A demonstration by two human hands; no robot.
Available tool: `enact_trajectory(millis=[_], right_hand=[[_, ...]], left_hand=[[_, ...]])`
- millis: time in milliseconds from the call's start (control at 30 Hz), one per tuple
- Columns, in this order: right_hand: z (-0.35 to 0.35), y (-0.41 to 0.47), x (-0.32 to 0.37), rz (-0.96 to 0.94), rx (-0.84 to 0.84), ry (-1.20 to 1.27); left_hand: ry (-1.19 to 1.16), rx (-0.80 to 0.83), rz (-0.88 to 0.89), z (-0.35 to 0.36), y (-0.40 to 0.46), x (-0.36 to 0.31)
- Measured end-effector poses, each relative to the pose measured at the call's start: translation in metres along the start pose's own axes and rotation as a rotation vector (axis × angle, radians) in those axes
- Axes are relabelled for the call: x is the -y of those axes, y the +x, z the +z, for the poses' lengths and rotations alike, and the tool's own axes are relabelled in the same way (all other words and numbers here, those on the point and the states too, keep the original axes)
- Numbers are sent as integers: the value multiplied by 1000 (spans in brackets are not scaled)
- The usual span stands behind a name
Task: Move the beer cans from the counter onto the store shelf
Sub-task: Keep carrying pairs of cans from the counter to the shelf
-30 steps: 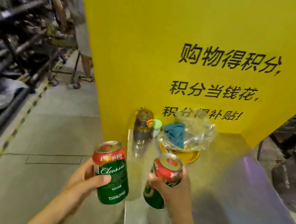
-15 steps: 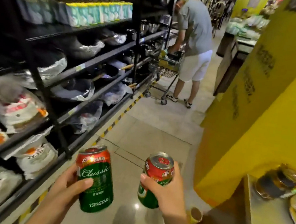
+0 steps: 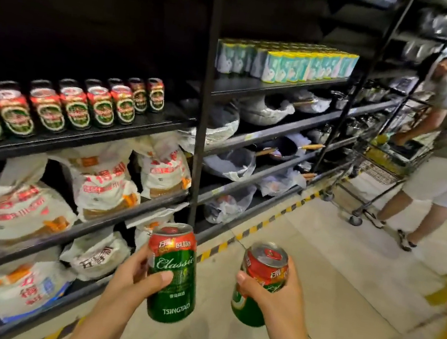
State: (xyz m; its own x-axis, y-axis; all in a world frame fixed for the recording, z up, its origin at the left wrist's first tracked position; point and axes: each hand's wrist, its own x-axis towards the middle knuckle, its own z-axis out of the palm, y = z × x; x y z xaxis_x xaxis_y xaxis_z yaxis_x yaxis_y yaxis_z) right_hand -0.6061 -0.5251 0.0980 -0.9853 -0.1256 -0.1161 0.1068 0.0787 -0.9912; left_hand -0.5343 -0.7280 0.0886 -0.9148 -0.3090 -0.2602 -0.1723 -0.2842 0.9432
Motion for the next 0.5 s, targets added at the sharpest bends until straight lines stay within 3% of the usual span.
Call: enact_trajectory(millis=[300, 500], right_hand=[[27, 158, 26, -103, 187, -16], [54, 231, 41, -130, 319, -38]], left_hand=[[20, -115, 153, 27, 107, -44], [-95, -327, 151, 16, 161, -57]])
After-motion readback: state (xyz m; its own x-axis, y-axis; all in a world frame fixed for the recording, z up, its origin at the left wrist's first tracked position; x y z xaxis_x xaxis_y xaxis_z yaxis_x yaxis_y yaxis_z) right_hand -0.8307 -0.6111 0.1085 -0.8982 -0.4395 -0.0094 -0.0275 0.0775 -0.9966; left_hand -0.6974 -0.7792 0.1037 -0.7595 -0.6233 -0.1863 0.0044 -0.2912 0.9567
